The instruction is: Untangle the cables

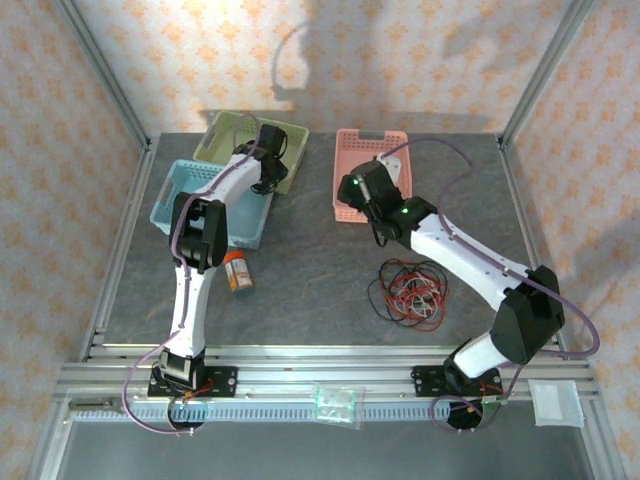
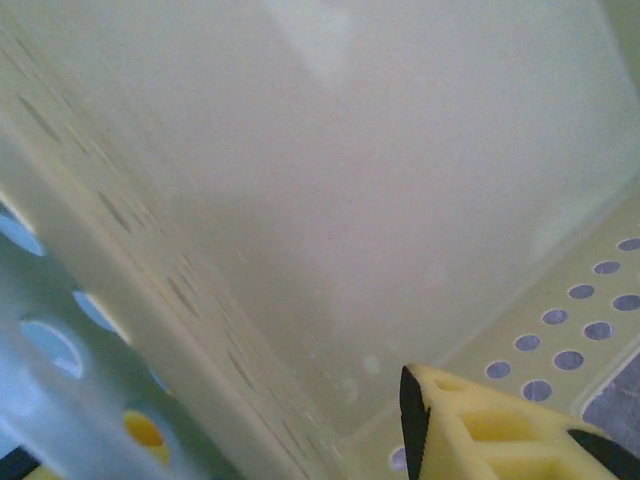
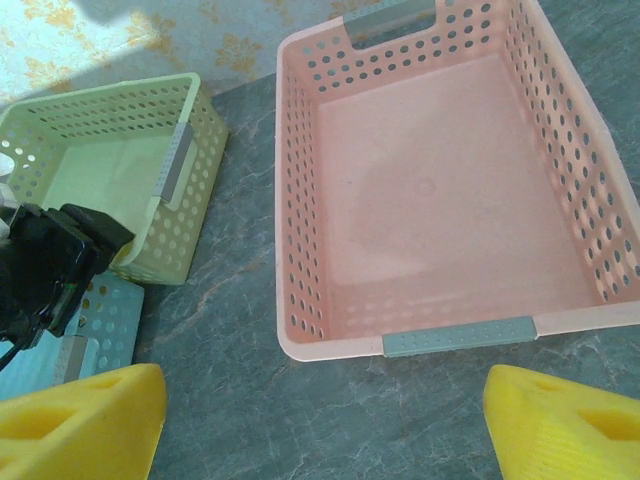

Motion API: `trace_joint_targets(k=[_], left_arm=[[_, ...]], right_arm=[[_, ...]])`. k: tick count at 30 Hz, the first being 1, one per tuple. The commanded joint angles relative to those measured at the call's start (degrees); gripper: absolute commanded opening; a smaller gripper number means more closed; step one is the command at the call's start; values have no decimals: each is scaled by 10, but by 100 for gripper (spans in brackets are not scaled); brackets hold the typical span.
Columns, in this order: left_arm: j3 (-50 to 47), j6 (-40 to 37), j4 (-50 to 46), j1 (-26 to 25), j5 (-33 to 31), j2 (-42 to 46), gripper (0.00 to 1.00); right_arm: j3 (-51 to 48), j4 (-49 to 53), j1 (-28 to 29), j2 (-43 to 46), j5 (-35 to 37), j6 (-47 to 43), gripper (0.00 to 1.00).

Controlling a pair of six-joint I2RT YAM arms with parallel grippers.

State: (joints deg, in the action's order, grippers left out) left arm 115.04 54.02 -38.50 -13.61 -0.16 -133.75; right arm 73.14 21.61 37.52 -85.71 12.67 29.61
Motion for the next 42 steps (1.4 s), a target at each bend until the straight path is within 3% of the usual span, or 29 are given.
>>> trace_joint_targets(k=[1, 11, 17, 21, 27, 33, 36, 42], left_arm=[[7, -73, -19, -13, 15, 15, 41], [-38, -230, -34, -44, 14, 75, 23], [-121, -336, -4, -50, 16, 127, 0], [-153, -410, 1, -50, 17, 150, 0], [-202, -494, 20, -50, 73, 184, 0], [-212, -491, 22, -50, 69, 178, 0], [-212, -464, 25, -50, 64, 172, 9], [-216, -440, 34, -55, 77, 172, 45]], right_arm=[[-11, 7, -6, 24, 24, 8, 83], [-26, 11, -31, 44, 29, 5, 82], [-36, 12, -46, 54, 29, 2, 82], [-39, 19, -53, 61, 37, -4, 82], [-53, 17, -63, 75, 51, -23, 82], [-66, 18, -79, 80, 53, -36, 82], [-68, 18, -83, 82, 53, -38, 82], [-70, 19, -83, 81, 55, -39, 82]])
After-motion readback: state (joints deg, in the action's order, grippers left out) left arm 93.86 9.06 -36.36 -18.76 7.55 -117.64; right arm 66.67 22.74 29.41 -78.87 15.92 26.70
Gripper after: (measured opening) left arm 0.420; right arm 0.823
